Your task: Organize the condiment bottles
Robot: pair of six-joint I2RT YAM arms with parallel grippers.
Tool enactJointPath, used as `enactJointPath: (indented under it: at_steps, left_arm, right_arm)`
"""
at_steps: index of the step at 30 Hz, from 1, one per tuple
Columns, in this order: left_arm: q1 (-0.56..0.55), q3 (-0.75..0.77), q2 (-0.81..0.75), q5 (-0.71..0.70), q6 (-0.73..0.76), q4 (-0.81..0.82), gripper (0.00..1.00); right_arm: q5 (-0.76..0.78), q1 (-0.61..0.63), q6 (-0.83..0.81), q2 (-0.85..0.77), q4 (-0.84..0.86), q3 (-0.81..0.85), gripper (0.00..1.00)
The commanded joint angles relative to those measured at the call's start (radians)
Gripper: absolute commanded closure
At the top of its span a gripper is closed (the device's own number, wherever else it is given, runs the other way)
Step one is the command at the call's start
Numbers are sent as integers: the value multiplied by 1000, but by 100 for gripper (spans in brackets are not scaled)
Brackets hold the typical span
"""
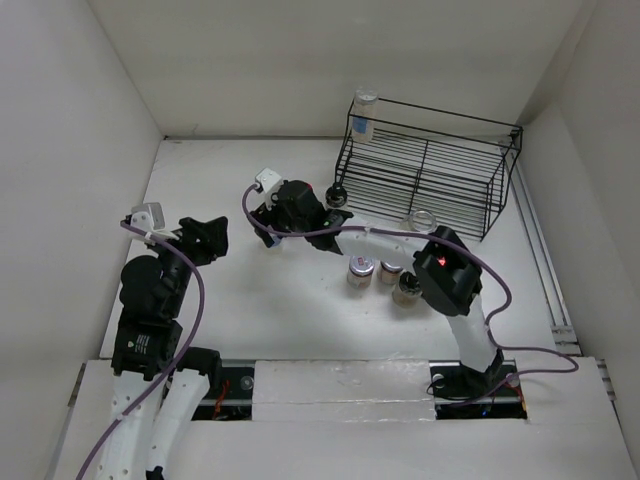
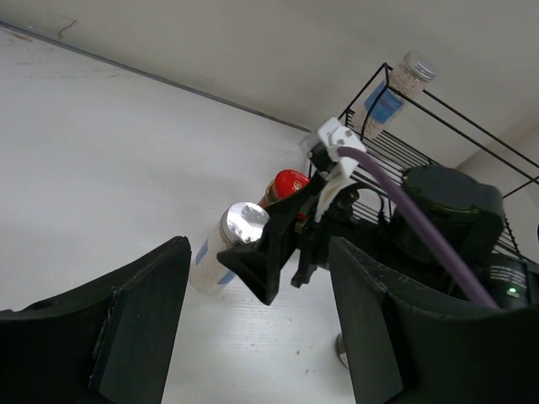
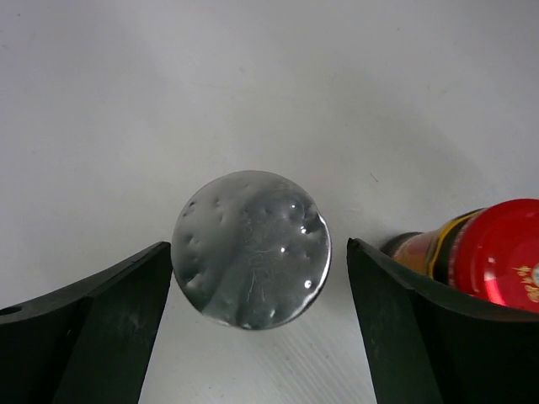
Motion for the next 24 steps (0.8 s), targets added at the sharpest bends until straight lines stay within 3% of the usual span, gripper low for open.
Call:
enactJointPath:
  at_steps: [1,6,8,12,19,24]
  left_arm:
    - [5,7,4,22,12,35,38]
    - [5,7,4,45,12,35,38]
    - [5,7,17,54,12,35,38]
    - [5,7,17,54,12,35,38]
    - [5,7,17,54,12,35,38]
    - [5,7,17,67,12,35,38]
  right_arm:
    - [15,0,3,26,26,75,13]
    - [36,0,26,1,157,35,31]
    - [45,0,52,-44,219,-15,45]
    - [45,0,52,-110,254,-26,57]
    - [79,0,32,-357,266,-120,59]
    - [70,-168,9,-495,214,-103,57]
